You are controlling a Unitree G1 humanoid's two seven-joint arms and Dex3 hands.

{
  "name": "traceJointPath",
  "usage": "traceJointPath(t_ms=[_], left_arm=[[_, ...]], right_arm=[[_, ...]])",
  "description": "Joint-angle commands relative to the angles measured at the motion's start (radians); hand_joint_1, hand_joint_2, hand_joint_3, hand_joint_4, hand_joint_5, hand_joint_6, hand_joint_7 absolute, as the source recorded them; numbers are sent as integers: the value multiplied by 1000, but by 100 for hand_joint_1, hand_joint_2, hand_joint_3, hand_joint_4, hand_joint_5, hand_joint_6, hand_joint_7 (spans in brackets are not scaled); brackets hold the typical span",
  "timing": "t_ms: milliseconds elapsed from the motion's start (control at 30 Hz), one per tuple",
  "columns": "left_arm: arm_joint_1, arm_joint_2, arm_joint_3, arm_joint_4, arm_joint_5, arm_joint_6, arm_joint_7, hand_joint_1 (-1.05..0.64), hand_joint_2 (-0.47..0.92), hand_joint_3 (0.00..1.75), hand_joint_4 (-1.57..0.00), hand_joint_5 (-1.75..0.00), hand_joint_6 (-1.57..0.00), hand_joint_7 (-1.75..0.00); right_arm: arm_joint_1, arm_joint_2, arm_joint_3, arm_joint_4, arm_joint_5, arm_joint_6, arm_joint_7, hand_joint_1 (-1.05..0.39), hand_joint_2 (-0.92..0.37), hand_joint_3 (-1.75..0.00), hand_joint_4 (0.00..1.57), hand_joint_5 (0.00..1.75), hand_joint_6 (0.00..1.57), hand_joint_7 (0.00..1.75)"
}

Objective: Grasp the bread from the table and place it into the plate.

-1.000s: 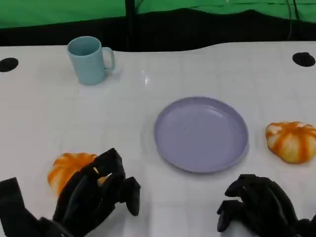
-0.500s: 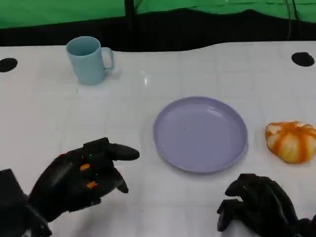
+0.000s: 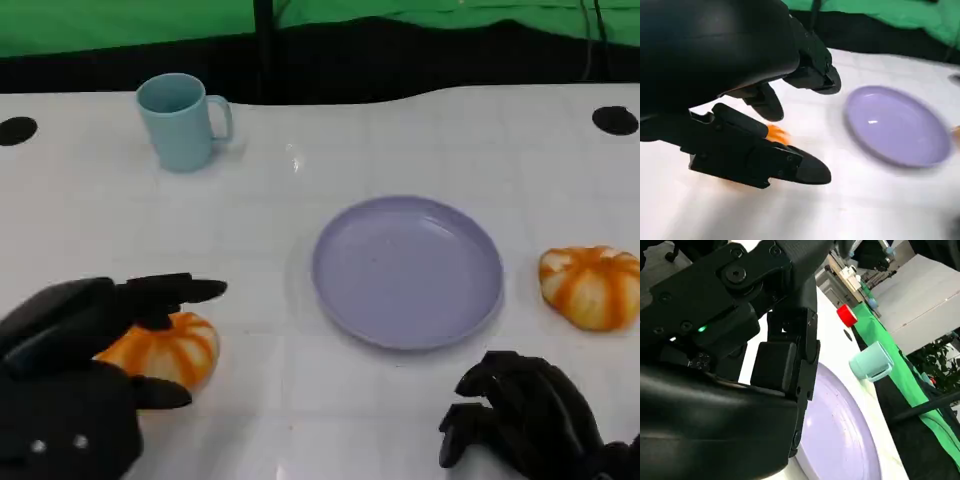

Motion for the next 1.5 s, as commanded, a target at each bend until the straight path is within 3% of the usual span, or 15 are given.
traceJointPath(t_ms=[33,333,433,767,867,1033,1100,1133,1167,1233,1300,1333,1367,1400,1500], left_arm=[[-14,56,-56,-84,173,100,-34,-70,92,8,-37,-22,-28,0],[-72,39,-197,-33,475,164,-2,-69,90,2,-36,-13,-22,0],[-123,13,-259,67,550,166,28,-68,89,1,-37,-12,-23,0],[-205,-19,-335,232,584,163,43,-69,91,0,-37,-7,-21,0],[-302,-80,-404,515,567,125,106,-65,88,0,-44,-9,-26,-2],[-359,-120,-426,778,498,32,285,-56,90,1,-59,-16,-36,-4],[-379,-127,-434,857,473,-6,346,-47,92,11,-51,-78,-54,-2],[-384,-126,-436,880,460,-31,379,-46,92,13,-46,-93,-57,-1],[-388,-124,-438,895,450,-48,402,-41,92,26,-54,-111,-72,-6],[-396,-121,-445,918,436,-70,432,-39,92,34,-58,-121,-80,-8],[-407,-122,-451,953,420,-116,493,-36,92,42,-62,-148,-97,-27],[-409,-122,-450,969,410,-148,537,-34,92,47,-62,-161,-89,-65],[-412,-122,-451,983,402,-171,569,-33,92,54,-66,-169,-71,-118],[-414,-120,-453,996,394,-191,599,-33,92,56,-67,-172,-64,-137],[-414,-113,-448,995,372,-232,662,-32,91,60,-67,-174,-55,-157]], right_arm=[[-10,-9,-3,10,5,3,-3,-101,-72,0,154,78,157,37],[-15,-7,-1,24,1,-10,3,-101,-73,0,154,78,157,38],[-14,-5,0,25,0,-15,4,-101,-73,0,154,79,157,38],[-17,-7,1,31,-1,-23,10,-102,-73,0,153,80,157,37],[-16,-6,2,34,0,-27,14,-102,-73,0,153,80,157,37],[-12,-7,4,24,-1,-20,10,-102,-73,0,153,80,157,37],[-9,-6,5,19,-2,-18,6,-102,-73,0,153,81,157,37],[-8,-5,5,16,-2,-16,3,-102,-73,0,153,81,157,38],[-8,-5,5,14,-2,-15,1,-102,-73,0,153,81,157,38],[-7,-4,5,12,-1,-13,-2,-102,-73,0,153,81,157,38],[-11,-4,5,18,1,-14,2,-102,-73,0,153,81,157,38],[-12,-3,5,20,1,-14,1,-102,-73,0,153,81,157,38],[-13,-2,5,21,0,-13,-1,-101,-73,0,154,81,157,38],[-14,-2,6,22,0,-13,-2,-101,-73,0,154,81,157,38],[-18,-1,5,28,-1,-15,-2,-101,-73,0,153,81,157,38]])
